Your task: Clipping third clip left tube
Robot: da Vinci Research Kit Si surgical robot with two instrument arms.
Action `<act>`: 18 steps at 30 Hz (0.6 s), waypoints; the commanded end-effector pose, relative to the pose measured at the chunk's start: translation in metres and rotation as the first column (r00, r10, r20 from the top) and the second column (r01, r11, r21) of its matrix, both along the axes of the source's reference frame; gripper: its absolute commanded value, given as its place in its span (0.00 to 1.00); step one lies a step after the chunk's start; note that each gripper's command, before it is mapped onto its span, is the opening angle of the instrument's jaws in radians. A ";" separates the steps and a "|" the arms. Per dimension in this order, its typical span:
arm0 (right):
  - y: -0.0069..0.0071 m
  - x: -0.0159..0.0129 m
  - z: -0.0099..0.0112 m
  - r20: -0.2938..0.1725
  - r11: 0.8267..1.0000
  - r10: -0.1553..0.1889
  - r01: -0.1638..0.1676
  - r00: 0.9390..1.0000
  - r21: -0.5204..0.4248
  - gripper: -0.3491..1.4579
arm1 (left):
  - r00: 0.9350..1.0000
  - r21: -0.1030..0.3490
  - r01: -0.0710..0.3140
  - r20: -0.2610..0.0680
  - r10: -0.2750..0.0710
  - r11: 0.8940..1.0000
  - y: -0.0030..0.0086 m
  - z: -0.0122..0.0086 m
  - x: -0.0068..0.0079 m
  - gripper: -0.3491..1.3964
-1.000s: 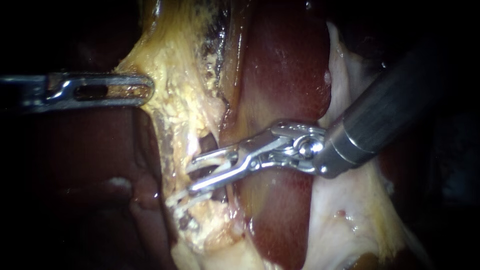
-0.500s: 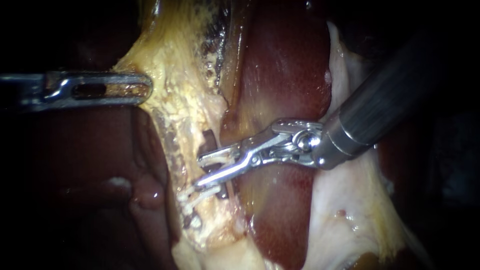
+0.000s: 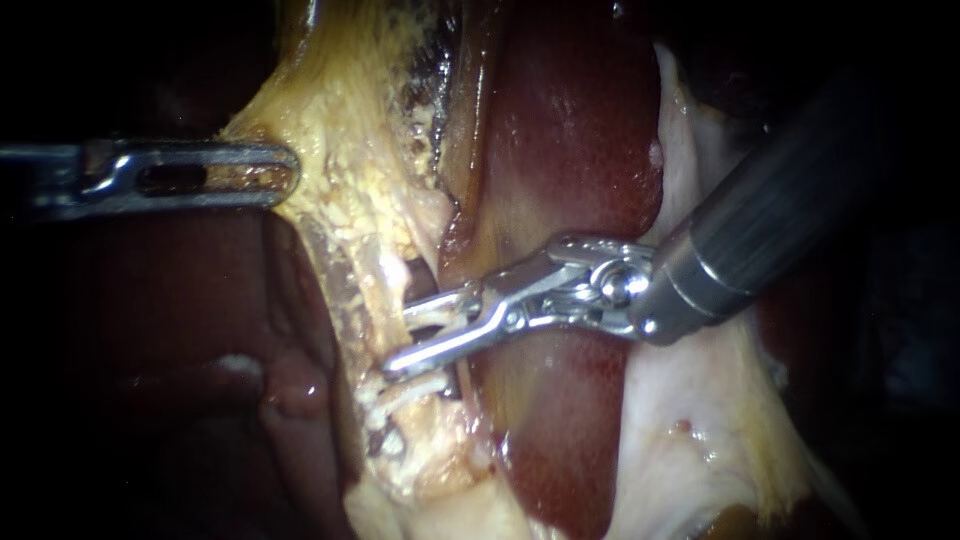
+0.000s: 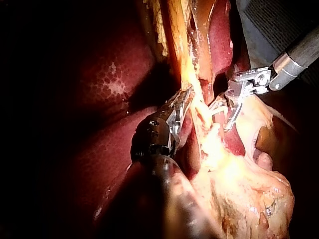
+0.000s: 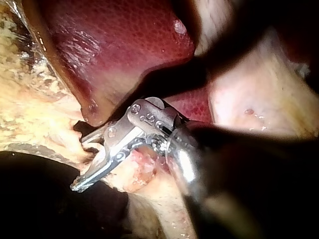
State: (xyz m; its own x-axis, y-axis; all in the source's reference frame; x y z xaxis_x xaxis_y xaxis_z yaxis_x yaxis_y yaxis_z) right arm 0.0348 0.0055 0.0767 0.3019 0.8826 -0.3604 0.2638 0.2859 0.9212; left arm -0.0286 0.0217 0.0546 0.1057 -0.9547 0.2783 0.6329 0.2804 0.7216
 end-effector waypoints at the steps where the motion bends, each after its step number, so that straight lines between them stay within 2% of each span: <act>1: -0.0002 0.0001 0.0002 -0.007 1.000 -0.007 0.007 1.000 0.000 0.45 | 1.000 0.000 0.001 -0.001 -0.001 1.000 0.0000 0.0001 0.0000 0.00; 8: -0.0016 0.0011 0.0010 -0.051 0.999 -0.033 0.033 0.998 -0.002 0.44 | 1.000 0.000 0.001 -0.001 -0.001 1.000 0.0001 0.0002 0.0000 0.00; 14: -0.0033 0.0026 0.0012 -0.096 0.996 -0.062 0.067 0.993 0.051 0.44 | 1.000 -0.002 0.003 -0.003 -0.003 1.000 0.0002 0.0004 0.0000 0.00; 16: -0.0035 0.0030 0.0009 -0.118 0.996 -0.064 0.071 0.991 0.057 0.44 | 1.000 -0.002 0.003 -0.003 -0.003 1.000 0.0002 0.0004 0.0000 0.00; 18: -0.0034 0.0032 0.0005 -0.144 0.996 -0.052 0.063 0.988 0.071 0.44 | 1.000 -0.002 0.003 -0.004 -0.003 1.000 0.0002 0.0005 0.0000 0.00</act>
